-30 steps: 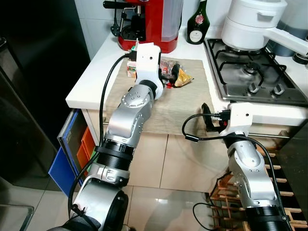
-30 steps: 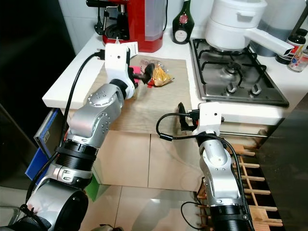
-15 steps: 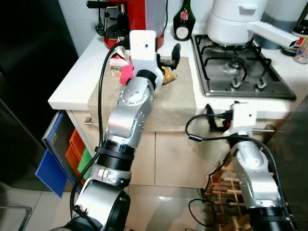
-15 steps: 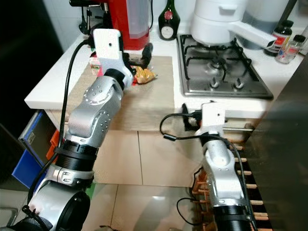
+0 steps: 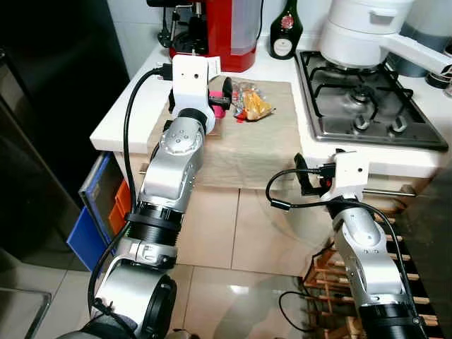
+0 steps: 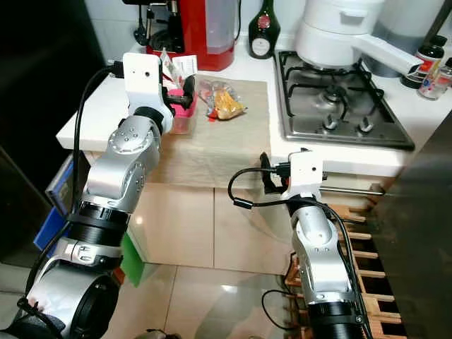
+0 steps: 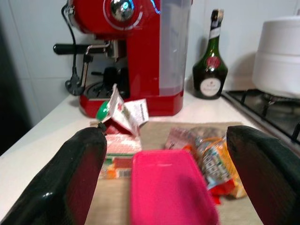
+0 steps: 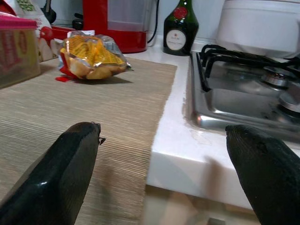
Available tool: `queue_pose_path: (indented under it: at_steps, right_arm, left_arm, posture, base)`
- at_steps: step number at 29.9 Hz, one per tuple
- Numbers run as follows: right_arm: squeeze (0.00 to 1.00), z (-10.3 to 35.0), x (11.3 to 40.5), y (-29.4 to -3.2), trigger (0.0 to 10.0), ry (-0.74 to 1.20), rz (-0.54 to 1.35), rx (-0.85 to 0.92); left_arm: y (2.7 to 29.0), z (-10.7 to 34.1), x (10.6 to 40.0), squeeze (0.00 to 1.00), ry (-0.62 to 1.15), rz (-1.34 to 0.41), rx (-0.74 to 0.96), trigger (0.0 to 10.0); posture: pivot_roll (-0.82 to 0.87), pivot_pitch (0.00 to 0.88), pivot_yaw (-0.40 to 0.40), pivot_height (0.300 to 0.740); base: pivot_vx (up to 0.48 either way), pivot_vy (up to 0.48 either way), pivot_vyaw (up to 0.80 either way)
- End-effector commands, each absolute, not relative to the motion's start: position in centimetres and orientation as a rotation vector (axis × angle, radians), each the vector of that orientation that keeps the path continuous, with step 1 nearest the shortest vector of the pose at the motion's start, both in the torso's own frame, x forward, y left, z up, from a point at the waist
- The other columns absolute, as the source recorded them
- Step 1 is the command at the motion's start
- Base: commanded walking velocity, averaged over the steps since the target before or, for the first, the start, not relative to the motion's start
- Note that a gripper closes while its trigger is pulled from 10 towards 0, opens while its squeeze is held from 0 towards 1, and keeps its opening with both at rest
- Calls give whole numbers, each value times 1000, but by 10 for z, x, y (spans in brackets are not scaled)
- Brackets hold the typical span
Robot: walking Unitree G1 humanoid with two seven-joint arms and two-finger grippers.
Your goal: Restocking fridge
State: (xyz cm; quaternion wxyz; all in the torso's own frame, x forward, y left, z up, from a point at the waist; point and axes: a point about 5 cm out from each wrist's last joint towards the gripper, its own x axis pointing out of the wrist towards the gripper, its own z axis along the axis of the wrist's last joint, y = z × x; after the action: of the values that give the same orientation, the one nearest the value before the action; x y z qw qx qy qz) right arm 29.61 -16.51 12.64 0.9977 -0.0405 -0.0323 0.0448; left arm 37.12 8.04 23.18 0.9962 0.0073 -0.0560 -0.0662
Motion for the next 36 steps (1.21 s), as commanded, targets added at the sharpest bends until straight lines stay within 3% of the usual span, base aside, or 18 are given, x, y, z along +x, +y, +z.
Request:
queue_pose_path:
  at_steps: [1, 36]
  right_arm:
    - [0, 126, 296, -165, 10000, -66, 94, -82]
    - [0, 125, 295, -168, 10000, -56, 94, -94]
  left_arm:
    - [79, 224, 372, 0, -64, -133, 32, 10000]
    - [57, 195, 371, 0, 89, -193, -28, 10000]
  posture:
    - [-142, 0, 18, 740]
    - [-159, 0, 9, 740]
  base:
    - [0, 0, 0]
    - [0, 0, 0]
